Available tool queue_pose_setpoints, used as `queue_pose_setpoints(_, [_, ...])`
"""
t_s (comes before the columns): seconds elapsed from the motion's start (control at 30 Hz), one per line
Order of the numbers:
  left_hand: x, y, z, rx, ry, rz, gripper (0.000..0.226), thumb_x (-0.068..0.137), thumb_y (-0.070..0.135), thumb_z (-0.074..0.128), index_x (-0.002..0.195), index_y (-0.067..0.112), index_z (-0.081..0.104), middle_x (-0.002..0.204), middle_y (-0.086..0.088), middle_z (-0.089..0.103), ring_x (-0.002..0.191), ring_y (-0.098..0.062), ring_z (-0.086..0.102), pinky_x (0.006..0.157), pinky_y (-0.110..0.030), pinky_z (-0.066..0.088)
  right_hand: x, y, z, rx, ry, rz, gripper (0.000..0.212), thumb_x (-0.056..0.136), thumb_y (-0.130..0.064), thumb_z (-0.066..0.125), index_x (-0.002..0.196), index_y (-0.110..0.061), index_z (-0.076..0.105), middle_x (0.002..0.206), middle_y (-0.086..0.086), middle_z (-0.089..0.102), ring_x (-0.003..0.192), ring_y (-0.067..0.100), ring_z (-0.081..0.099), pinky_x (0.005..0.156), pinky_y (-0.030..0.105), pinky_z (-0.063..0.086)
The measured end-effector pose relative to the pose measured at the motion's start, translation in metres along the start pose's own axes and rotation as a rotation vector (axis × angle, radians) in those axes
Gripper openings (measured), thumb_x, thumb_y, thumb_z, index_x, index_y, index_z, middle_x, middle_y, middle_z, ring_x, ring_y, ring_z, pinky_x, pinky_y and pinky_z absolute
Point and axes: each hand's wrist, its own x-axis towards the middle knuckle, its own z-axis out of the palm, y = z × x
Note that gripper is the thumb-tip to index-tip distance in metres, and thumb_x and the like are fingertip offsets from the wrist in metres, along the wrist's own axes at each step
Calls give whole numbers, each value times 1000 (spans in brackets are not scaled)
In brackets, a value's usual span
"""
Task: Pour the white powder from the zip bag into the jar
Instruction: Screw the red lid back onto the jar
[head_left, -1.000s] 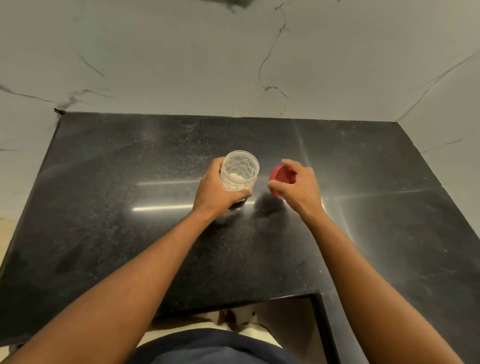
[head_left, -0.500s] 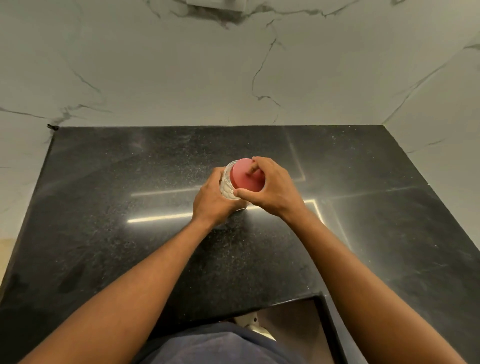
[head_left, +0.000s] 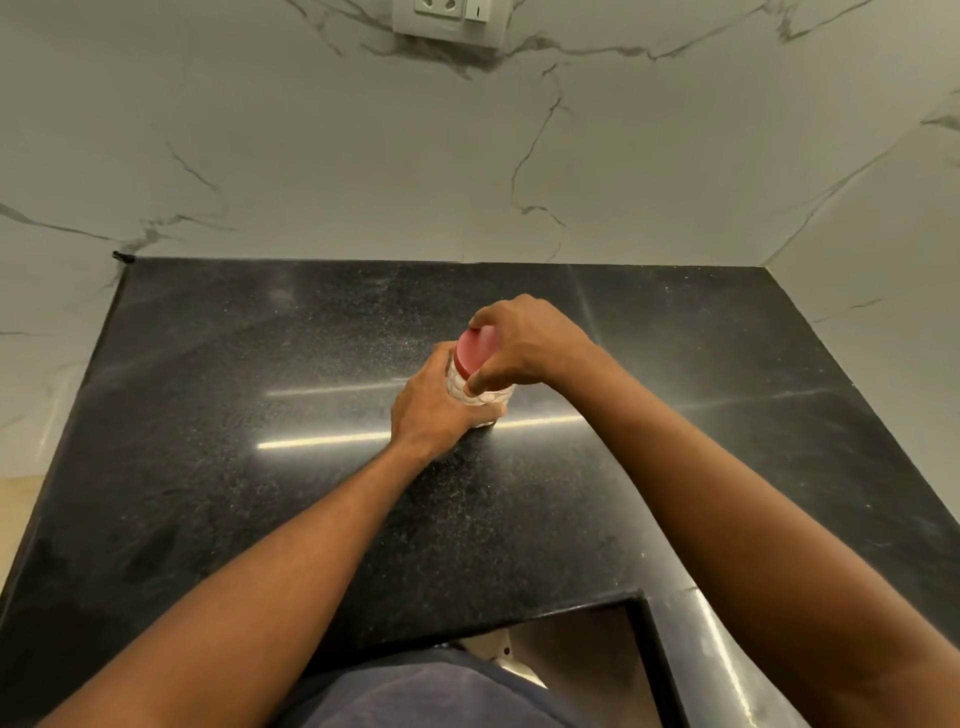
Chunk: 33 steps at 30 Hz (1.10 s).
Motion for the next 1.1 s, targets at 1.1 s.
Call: queue_pose_setpoints(1.1, [6,-3,-3,11,-62,-17,90,53,64,90,126,50,40,115,21,61,103,-9,58,86,-33,47,-1,-4,-14,-108,-113,-92,90,67,-34,94,147,-36,54,140,2,55,126,27,56,83,34,46])
